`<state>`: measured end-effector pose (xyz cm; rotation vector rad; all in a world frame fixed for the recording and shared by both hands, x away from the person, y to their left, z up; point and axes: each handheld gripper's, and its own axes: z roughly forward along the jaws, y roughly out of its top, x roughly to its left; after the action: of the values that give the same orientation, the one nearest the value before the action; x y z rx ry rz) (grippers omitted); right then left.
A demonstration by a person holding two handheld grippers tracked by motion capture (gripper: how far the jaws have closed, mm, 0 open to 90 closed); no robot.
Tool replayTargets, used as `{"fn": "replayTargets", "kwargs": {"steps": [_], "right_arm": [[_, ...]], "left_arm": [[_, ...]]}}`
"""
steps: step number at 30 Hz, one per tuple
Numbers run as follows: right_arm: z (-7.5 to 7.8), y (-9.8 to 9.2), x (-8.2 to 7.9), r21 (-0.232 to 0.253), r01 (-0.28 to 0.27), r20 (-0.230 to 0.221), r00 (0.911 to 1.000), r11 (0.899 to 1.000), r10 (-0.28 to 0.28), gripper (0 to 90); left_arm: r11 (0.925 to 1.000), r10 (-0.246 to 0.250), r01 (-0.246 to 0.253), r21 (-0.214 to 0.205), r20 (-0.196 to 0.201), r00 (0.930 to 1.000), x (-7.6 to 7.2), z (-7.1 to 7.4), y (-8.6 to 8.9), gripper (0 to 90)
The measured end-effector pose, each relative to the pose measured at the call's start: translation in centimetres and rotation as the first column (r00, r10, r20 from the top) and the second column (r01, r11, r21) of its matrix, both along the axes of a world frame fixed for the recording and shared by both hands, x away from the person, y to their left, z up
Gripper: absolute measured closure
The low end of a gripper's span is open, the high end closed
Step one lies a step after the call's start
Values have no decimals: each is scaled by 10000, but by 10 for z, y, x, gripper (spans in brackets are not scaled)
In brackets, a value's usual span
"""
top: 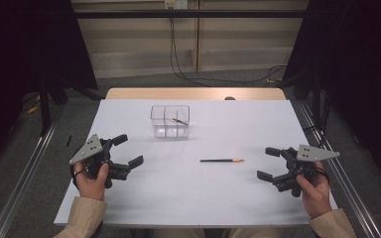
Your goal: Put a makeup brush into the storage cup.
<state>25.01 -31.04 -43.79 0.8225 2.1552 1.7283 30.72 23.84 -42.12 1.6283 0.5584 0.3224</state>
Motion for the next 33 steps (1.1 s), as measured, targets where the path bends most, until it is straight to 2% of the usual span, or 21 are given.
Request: {"fn": "replayTargets", "kwargs": {"steps": [10,20,23,29,33], "right_arm": [[-1,-1,-1,-26,-10,2,10000,10000,10,54],[0,-3,-3,-14,121,-3,9999,9999,-121,54],[-1,-3,-3,-60,166,-52,9998,9998,-166,54],[-3,-1,1,-177,291,-142,9995,9994,-293,54],[-2,3,3,-149,379,-151,9992,9992,-381,54]], "left_arm": [[9998,-154,153,131,79,9998,1,2,-7,0],[9995,-309,310,-67,88,9995,5,5,-16,0],[9992,-392,392,14,156,9991,6,4,-17,0],[9989,-458,456,140,131,9989,5,4,-18,0],[9988,-474,473,76,109,9988,5,3,-17,0]]}}
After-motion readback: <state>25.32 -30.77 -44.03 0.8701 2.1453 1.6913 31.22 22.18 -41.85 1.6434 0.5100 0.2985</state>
